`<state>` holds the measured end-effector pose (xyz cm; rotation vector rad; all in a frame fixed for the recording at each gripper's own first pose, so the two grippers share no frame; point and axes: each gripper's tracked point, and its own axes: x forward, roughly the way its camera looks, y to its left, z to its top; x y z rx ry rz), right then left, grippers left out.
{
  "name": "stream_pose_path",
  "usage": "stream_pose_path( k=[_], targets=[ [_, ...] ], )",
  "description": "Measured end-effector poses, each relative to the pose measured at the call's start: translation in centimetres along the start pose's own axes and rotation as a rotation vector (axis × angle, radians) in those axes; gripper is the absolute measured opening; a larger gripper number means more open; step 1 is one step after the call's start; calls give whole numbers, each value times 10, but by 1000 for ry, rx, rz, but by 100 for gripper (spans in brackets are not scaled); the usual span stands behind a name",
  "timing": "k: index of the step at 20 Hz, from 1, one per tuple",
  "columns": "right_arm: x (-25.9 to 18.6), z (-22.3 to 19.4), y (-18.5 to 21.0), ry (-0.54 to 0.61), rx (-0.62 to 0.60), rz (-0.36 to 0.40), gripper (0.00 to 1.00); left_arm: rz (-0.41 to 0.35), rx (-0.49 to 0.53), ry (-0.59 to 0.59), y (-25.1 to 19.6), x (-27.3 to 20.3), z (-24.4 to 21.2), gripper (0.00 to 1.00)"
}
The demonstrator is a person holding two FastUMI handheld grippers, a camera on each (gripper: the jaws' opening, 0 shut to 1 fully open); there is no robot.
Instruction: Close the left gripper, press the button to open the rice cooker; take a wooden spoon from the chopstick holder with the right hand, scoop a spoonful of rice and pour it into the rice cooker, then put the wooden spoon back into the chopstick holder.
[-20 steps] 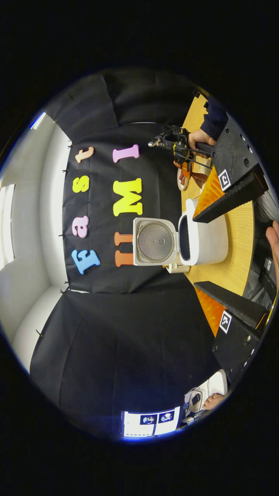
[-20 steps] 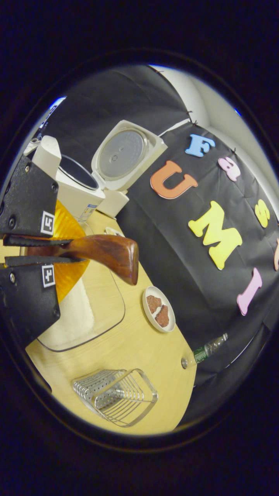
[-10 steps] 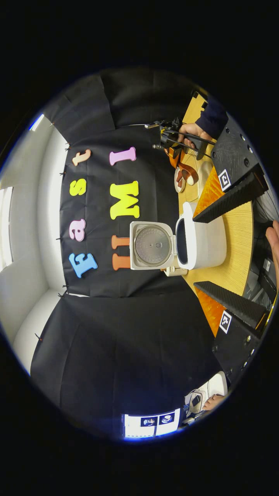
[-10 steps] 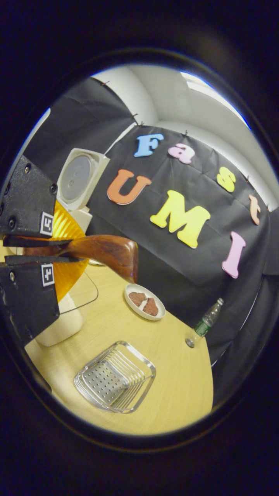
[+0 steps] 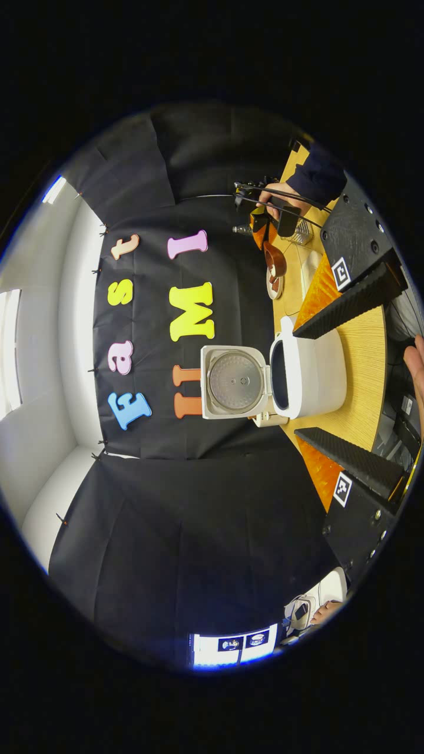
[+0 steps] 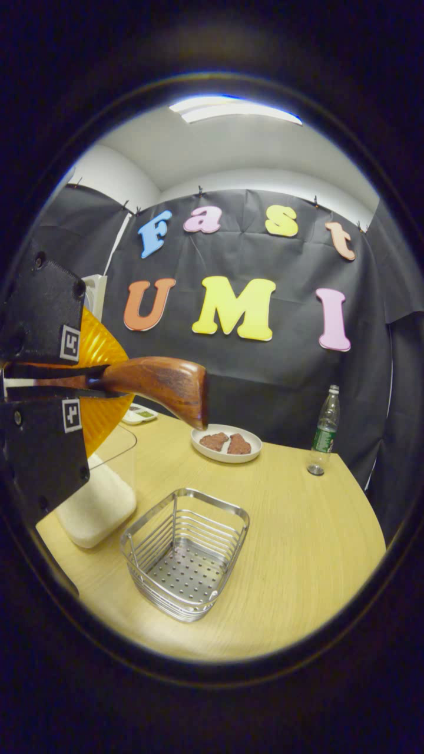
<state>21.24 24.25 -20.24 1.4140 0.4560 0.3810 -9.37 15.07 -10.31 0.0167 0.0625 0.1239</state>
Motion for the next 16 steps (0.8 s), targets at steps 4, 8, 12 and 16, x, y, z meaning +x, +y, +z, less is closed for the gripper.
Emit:
stream_pose_path(
  k=[4, 8, 12, 16],
  targets=[
    [-8, 3, 54, 21, 139, 174, 10, -45, -12, -3, -7, -1, 6, 96],
    [7, -11, 74, 47, 124, 194, 10, -59, -2, -22, -6, 0, 15, 96],
    [25, -25, 91, 80, 98, 188, 10, -72, -3, -10, -8, 9, 14, 96],
    [53, -38, 103, 109, 76, 188, 10, -53, -7, 3, 3, 20, 14, 96]
  ],
)
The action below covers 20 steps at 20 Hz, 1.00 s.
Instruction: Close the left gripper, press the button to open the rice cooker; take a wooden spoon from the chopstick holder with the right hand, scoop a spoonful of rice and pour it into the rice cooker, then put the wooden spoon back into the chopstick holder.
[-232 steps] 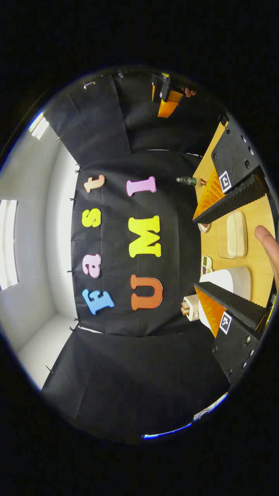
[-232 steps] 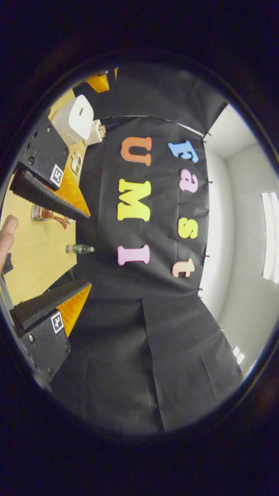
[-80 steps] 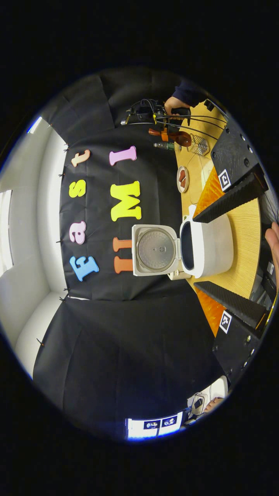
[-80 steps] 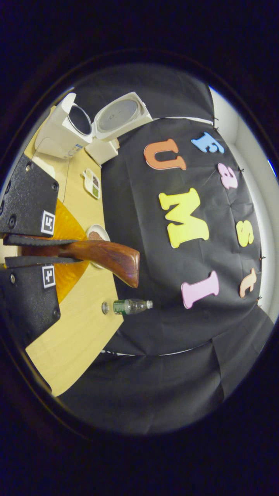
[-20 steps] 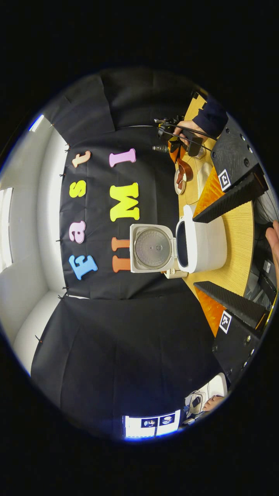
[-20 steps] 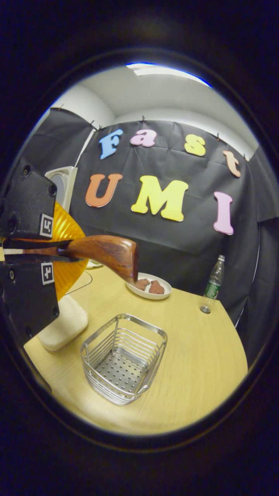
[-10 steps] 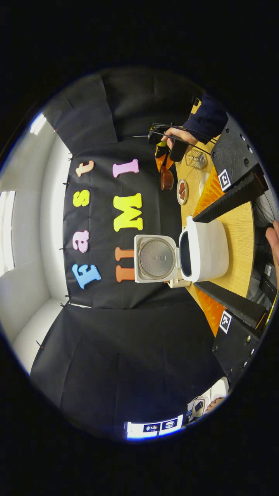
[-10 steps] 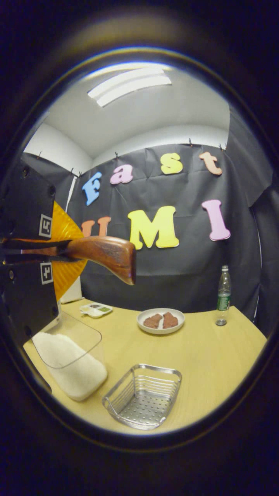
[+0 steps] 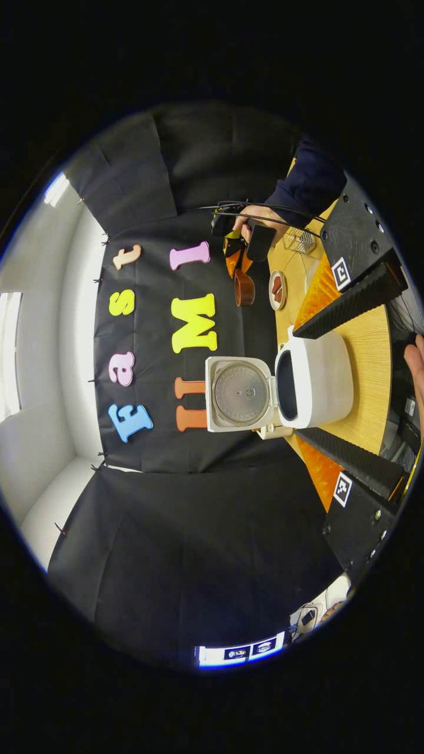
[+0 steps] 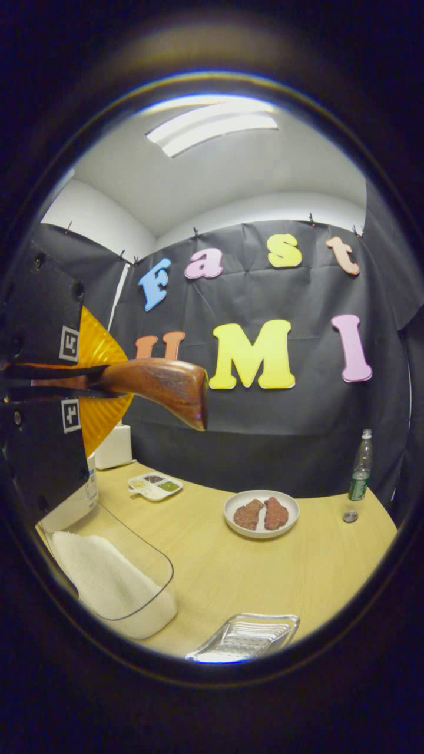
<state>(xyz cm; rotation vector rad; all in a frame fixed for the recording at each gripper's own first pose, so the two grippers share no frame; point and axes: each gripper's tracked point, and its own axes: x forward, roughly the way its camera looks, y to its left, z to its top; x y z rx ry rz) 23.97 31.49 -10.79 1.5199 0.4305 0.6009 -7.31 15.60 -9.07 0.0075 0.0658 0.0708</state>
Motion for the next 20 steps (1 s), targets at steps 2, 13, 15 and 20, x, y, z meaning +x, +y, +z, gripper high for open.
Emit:
stream_pose_path(
  k=[2, 13, 15, 20],
  targets=[
    [20, -11, 2, 24, -59, -11, 10, 11, -9, 8, 8, 5, -2, 96],
    [114, -117, 17, 227, -580, -57, 10, 26, -70, 44, 36, 20, -14, 96],
    [126, -132, 21, 244, -687, -62, 10, 36, -71, 47, 40, 20, -15, 95],
    [144, -159, 20, 258, -938, -90, 10, 44, -71, 52, 44, 19, -19, 95]
  ],
)
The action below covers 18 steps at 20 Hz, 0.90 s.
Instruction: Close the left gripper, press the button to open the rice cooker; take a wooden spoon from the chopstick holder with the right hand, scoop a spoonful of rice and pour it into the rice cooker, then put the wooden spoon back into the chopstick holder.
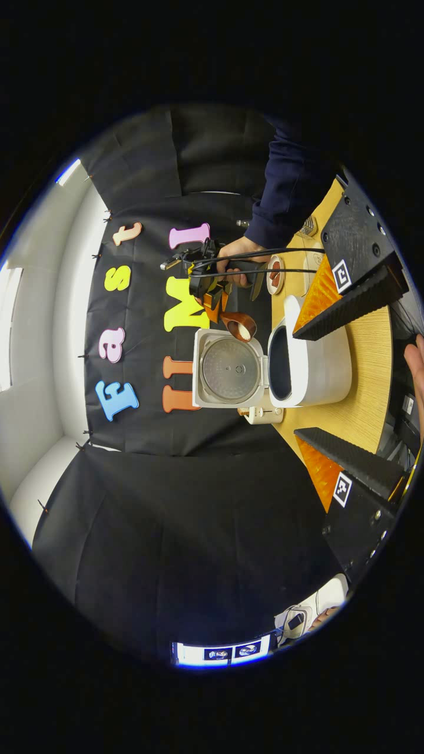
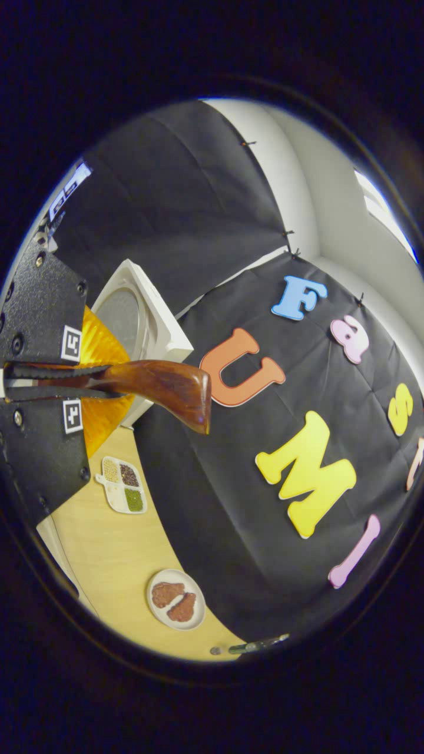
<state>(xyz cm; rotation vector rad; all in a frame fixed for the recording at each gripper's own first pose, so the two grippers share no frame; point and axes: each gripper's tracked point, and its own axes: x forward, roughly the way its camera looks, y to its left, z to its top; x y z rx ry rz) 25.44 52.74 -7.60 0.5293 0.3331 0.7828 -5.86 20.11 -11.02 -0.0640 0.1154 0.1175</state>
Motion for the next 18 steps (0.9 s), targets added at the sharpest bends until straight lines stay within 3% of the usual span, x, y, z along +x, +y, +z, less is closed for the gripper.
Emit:
stream_pose_path(
  k=[6, 18],
  targets=[
    [17, -22, 5, 20, -180, -29, 10, 3, 6, -1, 1, 0, -2, 95],
    [10, -47, 34, 50, -496, 11, 10, 15, -23, 6, 8, -4, -6, 93]
  ],
)
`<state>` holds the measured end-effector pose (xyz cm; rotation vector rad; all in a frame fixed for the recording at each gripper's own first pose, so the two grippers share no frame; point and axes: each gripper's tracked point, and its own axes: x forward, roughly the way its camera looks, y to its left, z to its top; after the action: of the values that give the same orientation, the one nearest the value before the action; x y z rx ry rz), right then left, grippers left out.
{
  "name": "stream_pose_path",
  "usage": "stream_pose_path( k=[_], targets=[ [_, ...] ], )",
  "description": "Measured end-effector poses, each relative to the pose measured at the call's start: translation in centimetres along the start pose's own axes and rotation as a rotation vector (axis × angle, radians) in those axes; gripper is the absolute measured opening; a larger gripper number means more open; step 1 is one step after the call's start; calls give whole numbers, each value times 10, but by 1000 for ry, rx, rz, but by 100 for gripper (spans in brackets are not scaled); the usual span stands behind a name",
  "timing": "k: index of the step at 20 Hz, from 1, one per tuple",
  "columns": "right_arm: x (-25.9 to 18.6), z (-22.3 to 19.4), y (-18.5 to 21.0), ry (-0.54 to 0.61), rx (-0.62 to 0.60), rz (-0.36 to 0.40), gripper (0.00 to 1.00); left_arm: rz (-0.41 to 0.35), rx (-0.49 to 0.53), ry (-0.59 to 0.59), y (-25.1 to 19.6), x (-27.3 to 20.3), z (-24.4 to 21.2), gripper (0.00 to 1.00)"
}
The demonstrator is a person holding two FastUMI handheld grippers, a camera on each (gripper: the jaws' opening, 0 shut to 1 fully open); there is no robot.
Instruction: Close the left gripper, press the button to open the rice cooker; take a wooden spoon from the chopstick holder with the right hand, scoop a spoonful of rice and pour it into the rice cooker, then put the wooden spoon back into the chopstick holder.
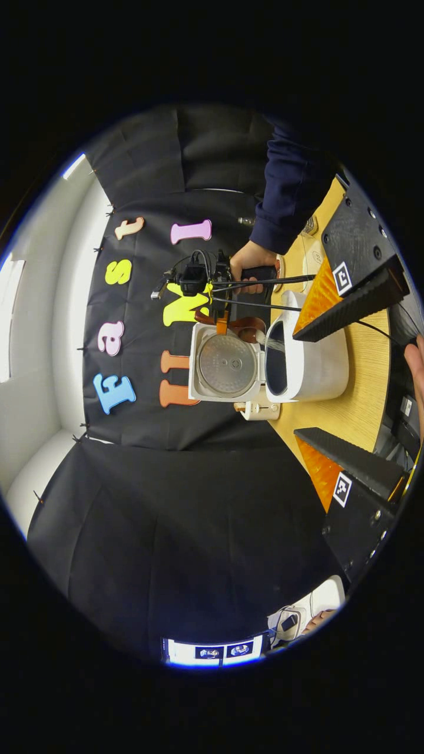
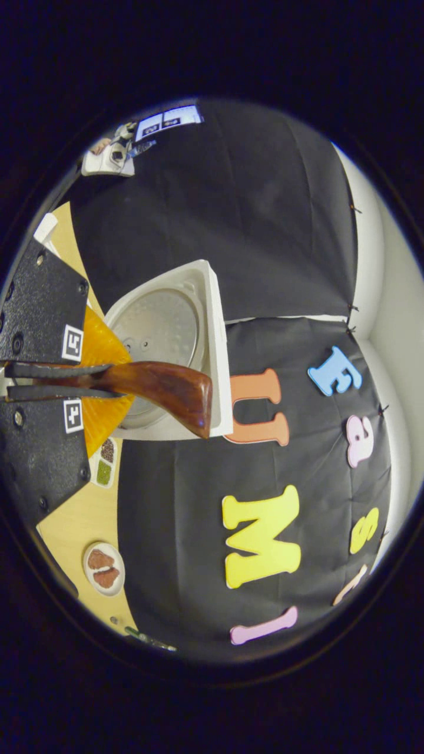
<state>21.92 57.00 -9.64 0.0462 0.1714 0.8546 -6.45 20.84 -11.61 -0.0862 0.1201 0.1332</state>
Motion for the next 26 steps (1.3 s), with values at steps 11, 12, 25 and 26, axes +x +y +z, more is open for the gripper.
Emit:
stream_pose_path(
  k=[11, 12, 25, 26],
  targets=[
    [-32, 21, 31, -109, -409, 23, 12, 8, 23, 9, -9, -11, 1, 93],
    [-33, 22, 32, -109, -412, 25, 11, 6, 26, 9, -11, -11, 2, 93],
    [-126, 42, -35, -139, -264, -71, 13, -13, 58, -29, -51, -25, 17, 93],
    [-136, 43, -45, -139, -254, -85, 13, -18, 59, -34, -56, -25, 17, 93]
  ],
)
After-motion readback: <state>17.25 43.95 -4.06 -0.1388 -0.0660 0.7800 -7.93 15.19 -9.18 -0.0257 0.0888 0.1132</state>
